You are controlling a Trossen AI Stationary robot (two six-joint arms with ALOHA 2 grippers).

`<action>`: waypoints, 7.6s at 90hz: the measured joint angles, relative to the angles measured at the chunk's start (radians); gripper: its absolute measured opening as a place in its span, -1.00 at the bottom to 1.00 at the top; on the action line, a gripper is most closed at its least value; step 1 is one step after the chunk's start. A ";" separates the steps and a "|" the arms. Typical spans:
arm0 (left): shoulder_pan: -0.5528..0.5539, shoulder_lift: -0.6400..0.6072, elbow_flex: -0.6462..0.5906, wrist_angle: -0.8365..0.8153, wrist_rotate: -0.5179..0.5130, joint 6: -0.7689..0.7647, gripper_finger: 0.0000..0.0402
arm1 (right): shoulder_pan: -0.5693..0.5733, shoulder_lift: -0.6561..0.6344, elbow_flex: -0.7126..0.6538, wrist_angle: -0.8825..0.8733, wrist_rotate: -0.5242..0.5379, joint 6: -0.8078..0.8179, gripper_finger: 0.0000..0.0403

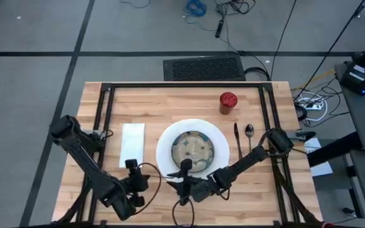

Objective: Set table place
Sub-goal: Put the black fork on the white napkin

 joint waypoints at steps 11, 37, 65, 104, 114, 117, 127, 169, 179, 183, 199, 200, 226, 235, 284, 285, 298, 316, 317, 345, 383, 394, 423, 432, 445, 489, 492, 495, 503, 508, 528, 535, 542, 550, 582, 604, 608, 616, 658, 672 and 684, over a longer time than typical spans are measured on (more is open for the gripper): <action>0.000 -0.002 0.000 0.000 0.000 0.000 -1.00 | 0.000 0.000 0.000 0.016 0.002 0.000 -0.67; -0.001 -0.002 0.000 0.002 -0.001 0.001 -1.00 | 0.000 0.000 0.000 0.014 0.001 0.014 -0.98; -0.001 -0.002 0.000 0.008 -0.003 0.009 -1.00 | -0.006 0.000 0.000 0.012 -0.001 0.031 -1.00; -0.001 -0.002 0.000 0.007 -0.006 0.010 -1.00 | -0.016 -0.001 0.000 -0.010 -0.013 0.069 -1.00; -0.001 -0.002 0.000 0.009 -0.006 0.010 -1.00 | -0.019 -0.002 0.000 -0.015 -0.032 0.088 -1.00; -0.001 -0.002 0.000 0.009 -0.006 0.010 -1.00 | -0.019 -0.002 0.000 -0.016 -0.036 0.094 -1.00; -0.001 -0.002 0.000 0.029 0.002 0.004 -1.00 | -0.019 -0.002 0.000 -0.029 -0.057 0.130 -1.00; -0.010 0.068 -0.049 0.246 0.124 0.027 -1.00 | 0.021 0.123 -0.002 -0.015 -0.194 0.437 -1.00; -0.010 0.086 -0.049 0.260 0.145 0.027 -1.00 | 0.041 0.134 -0.002 -0.023 -0.197 0.496 -1.00; -0.013 0.093 -0.049 0.269 0.148 0.031 -1.00 | 0.045 0.135 -0.002 -0.039 -0.197 0.517 -1.00; -0.014 0.142 -0.049 0.381 0.190 0.116 -1.00 | 0.046 0.135 -0.002 -0.097 -0.194 0.566 -1.00; -0.014 0.146 -0.049 0.389 0.195 0.121 -1.00 | 0.046 0.135 -0.002 -0.097 -0.194 0.566 -1.00; -0.011 0.213 -0.049 0.433 0.242 0.132 -1.00 | 0.045 0.135 0.000 -0.131 -0.193 0.587 -1.00; -0.006 0.206 -0.037 0.420 0.241 0.138 -0.97 | 0.045 0.135 0.000 -0.152 -0.192 0.606 -1.00; 0.091 0.199 -0.053 0.372 0.396 0.158 -0.32 | 0.048 0.135 0.000 -0.157 -0.190 0.610 -1.00; 0.091 0.199 -0.056 0.372 0.403 0.158 -0.32 | 0.048 0.135 0.000 -0.157 -0.190 0.610 -1.00; 0.098 0.199 -0.087 0.378 0.416 0.158 -0.32 | 0.049 0.135 0.000 -0.158 -0.190 0.609 -1.00; 0.097 0.198 -0.123 0.390 0.413 0.158 -0.51 | 0.049 0.135 0.000 -0.158 -0.191 0.607 -1.00; 0.097 0.197 -0.124 0.391 0.413 0.158 -0.53 | 0.049 0.135 0.000 -0.158 -0.191 0.607 -1.00; 0.086 0.197 -0.139 0.382 0.331 0.219 -0.97 | 0.047 0.130 0.000 -0.156 -0.204 0.635 -0.89; 0.068 0.201 -0.142 0.343 0.080 0.530 -1.00 | 0.010 0.069 -0.002 -0.127 -0.277 0.735 -0.18; 0.068 0.201 -0.141 0.310 0.037 0.621 -1.00 | 0.007 0.065 -0.002 -0.087 -0.327 0.723 -0.12; 0.058 0.204 -0.140 0.274 -0.184 0.990 -0.99 | 0.010 -0.034 0.000 -0.118 -0.385 0.706 -0.14; 0.056 0.219 -0.139 0.267 -0.255 1.102 -0.99 | 0.020 -0.107 0.000 -0.179 -0.384 0.688 -0.14; 0.034 0.253 -0.139 0.279 -0.404 1.297 -0.99 | 0.004 -0.219 0.002 -0.353 -0.365 0.715 -0.14; 0.007 0.305 -0.139 0.325 -0.829 1.655 -1.00 | -0.152 -0.239 -0.002 -0.456 -0.550 0.963 -0.14; 0.005 0.305 -0.138 0.331 -0.829 1.663 -1.00 | -0.163 -0.238 -0.002 -0.431 -0.575 0.977 -0.14; 0.005 0.305 -0.136 0.335 -0.829 1.677 -1.00 | -0.176 -0.238 -0.002 -0.412 -0.602 0.991 -0.14; 0.002 0.305 -0.135 0.368 -0.830 1.730 -1.00 | -0.207 -0.238 -0.001 -0.372 -0.665 1.007 -0.14; 0.003 0.305 -0.135 0.392 -0.829 1.745 -1.00 | -0.223 -0.238 -0.001 -0.356 -0.700 1.008 -0.14; 0.011 0.305 -0.134 0.483 -0.829 1.757 -1.00 | -0.260 -0.224 0.000 -0.350 -0.745 1.003 -0.18; 0.019 0.305 -0.134 0.517 -0.829 1.759 -1.00 | -0.271 -0.199 0.000 -0.338 -0.758 1.011 -0.21; 0.026 0.305 -0.134 0.543 -0.829 1.767 -1.00 | -0.281 -0.173 0.000 -0.335 -0.783 1.034 -0.24; 0.027 0.305 -0.134 0.557 -0.826 1.791 -1.00 | -0.288 -0.155 0.000 -0.306 -0.809 1.054 -0.26; 0.026 0.305 -0.093 0.561 -0.828 1.789 -1.00 | -0.316 -0.147 0.000 -0.186 -0.921 1.089 -0.36; 0.034 0.305 -0.087 0.559 -0.826 1.788 -1.00 | -0.315 -0.147 0.000 -0.182 -0.931 1.088 -0.70; 0.036 0.305 -0.087 0.559 -0.827 1.784 -1.00 | -0.315 -0.147 0.000 -0.190 -0.931 1.084 -0.79; 0.036 0.305 -0.087 0.556 -0.830 1.784 -1.00 | -0.315 -0.146 0.000 -0.193 -0.934 1.083 -0.94; 0.035 0.305 -0.082 0.593 -0.805 1.703 -0.99 | -0.314 -0.146 -0.002 -0.194 -0.929 1.078 -0.99; 0.035 0.305 -0.063 0.644 -0.758 1.645 -0.85 | -0.312 -0.146 -0.003 -0.199 -0.939 1.074 -1.00; 0.035 0.305 -0.051 0.644 -0.744 1.602 -0.69 | -0.302 -0.146 -0.003 -0.196 -0.931 1.070 -0.99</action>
